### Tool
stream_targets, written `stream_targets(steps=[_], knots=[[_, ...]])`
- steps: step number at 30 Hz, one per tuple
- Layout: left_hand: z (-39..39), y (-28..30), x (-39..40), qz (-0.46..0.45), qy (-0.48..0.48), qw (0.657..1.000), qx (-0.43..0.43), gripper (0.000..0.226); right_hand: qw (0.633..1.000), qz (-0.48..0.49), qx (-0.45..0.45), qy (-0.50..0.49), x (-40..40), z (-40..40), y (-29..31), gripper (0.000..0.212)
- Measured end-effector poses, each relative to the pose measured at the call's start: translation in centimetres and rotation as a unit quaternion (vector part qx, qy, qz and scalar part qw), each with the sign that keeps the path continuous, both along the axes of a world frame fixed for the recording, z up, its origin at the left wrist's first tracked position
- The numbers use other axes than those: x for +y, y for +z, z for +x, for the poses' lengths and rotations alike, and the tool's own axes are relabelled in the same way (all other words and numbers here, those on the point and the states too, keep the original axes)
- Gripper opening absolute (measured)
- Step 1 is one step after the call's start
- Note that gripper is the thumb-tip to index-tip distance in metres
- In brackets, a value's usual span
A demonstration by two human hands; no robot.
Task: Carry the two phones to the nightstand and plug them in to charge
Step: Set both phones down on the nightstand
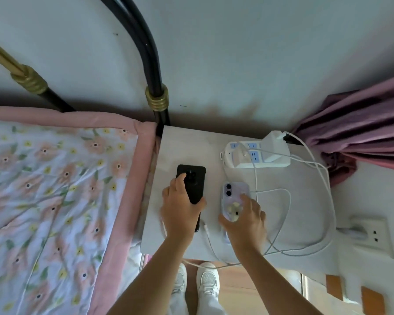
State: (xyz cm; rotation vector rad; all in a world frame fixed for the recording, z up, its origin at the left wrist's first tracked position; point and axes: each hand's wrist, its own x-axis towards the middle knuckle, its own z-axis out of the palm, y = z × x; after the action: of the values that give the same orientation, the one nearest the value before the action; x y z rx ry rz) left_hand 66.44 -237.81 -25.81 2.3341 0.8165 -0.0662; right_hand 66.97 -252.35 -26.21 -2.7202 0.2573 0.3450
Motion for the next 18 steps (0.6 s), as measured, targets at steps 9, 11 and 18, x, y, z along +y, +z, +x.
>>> stream_targets(steps=[9,11,18], knots=[[0.8,-2.0,0.0,0.043,-0.025,0.999,-0.013,0.076,0.999,-0.011,-0.029,0.01,1.2,1.6,-1.9,0.075],[0.4,-2.1,-0.1,0.041,-0.023,0.999,-0.009,0.079,0.999,-0.013,-0.035,0.021,1.2,1.4,-2.1,0.073],[0.1,-1.9,-0.3,0.044,-0.041,0.998,0.004,0.088,1.0,-0.023,0.001,0.019,2.1,1.2,-1.7,0.075]])
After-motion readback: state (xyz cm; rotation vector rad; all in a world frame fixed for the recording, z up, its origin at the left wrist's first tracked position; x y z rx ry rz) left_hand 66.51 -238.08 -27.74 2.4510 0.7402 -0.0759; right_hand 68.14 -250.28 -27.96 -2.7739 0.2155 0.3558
